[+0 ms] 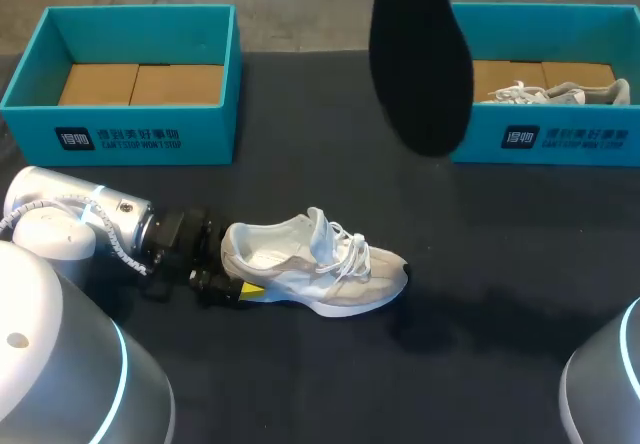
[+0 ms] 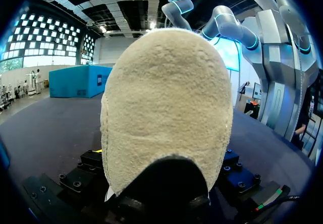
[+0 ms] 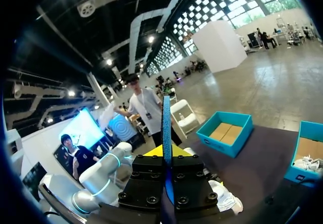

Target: Take the shoe out of the shoebox, open the shoe tongue, remove and reinsert the insole, then place the shoe into the shoebox

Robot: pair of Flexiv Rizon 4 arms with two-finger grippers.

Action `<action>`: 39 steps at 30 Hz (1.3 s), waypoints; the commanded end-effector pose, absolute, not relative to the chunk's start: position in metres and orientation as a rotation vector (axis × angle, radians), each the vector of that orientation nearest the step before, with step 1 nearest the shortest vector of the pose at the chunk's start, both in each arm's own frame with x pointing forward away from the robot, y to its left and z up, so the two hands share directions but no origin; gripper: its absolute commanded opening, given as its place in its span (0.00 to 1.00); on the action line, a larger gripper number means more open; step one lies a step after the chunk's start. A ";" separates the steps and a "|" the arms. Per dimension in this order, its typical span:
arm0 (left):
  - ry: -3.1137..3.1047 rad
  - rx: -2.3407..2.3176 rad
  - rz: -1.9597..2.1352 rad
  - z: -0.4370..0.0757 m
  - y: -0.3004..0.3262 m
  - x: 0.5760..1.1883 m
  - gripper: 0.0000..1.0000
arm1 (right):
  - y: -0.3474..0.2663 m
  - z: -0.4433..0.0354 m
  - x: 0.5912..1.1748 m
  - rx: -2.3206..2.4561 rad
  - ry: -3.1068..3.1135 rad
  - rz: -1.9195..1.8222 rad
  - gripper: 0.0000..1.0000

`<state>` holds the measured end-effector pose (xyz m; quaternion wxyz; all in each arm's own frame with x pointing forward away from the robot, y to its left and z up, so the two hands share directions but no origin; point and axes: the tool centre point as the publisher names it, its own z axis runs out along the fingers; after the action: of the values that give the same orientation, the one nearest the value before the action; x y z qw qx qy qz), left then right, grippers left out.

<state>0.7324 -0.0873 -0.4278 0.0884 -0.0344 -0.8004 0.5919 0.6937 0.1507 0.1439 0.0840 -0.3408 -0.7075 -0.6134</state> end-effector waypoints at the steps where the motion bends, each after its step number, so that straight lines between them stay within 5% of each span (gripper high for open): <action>1: -2.385 -0.101 1.760 -0.427 -0.088 0.732 0.00 | 0.132 0.150 0.671 -1.017 -2.095 -1.849 0.00; 26: -2.385 -0.101 1.760 -0.427 -0.088 0.732 0.00 | 0.129 0.164 0.644 -1.027 -2.012 -1.781 0.00; 39: -2.385 -0.101 1.760 -0.427 -0.088 0.732 0.00 | 0.141 0.206 0.571 -1.084 -2.052 -1.760 0.00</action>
<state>0.7325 -0.0872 -0.4278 0.0884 -0.0344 -0.8004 0.5919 0.5850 0.1383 0.1948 0.1210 -0.3608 -0.6972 -0.6075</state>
